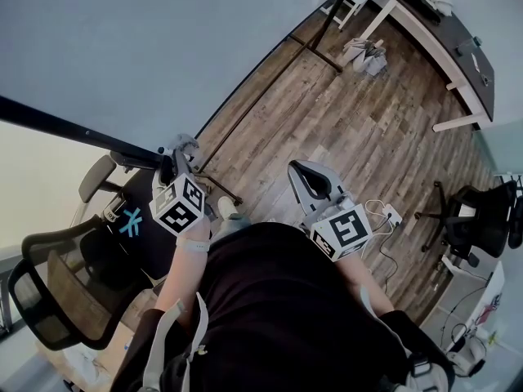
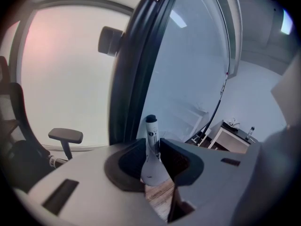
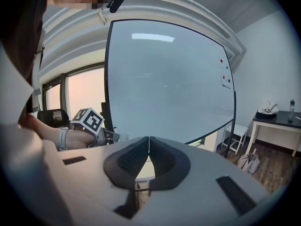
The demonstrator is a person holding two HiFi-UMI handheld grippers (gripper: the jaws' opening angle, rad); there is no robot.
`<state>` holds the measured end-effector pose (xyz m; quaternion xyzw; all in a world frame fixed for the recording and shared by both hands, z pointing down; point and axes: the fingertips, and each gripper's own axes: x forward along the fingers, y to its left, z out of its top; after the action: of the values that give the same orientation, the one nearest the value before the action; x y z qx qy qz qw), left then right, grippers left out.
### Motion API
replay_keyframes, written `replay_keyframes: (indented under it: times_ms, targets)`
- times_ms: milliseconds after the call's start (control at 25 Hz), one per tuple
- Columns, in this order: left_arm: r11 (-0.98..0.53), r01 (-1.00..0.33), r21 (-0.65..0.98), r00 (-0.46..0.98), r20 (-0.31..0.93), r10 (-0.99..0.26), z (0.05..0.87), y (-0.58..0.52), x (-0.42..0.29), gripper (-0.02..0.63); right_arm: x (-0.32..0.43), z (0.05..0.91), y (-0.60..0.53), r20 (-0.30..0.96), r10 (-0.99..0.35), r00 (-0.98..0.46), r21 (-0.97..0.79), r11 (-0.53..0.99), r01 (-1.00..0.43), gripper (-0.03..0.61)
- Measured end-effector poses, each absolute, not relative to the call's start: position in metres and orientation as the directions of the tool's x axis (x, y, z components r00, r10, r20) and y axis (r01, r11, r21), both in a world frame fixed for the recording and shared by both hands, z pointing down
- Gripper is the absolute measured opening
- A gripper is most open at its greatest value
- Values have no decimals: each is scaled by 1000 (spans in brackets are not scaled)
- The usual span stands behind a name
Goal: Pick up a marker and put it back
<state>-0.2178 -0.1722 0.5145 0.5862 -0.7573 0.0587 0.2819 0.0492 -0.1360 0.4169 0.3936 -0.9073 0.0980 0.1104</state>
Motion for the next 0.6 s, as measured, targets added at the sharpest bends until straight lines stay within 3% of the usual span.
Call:
replay_keyframes:
  times_ms: [600]
  targets:
    - [322, -905, 278, -160, 479, -863, 513, -171, -218, 90, 60, 416, -132, 277, -702, -655, -93, 659, -746, 17]
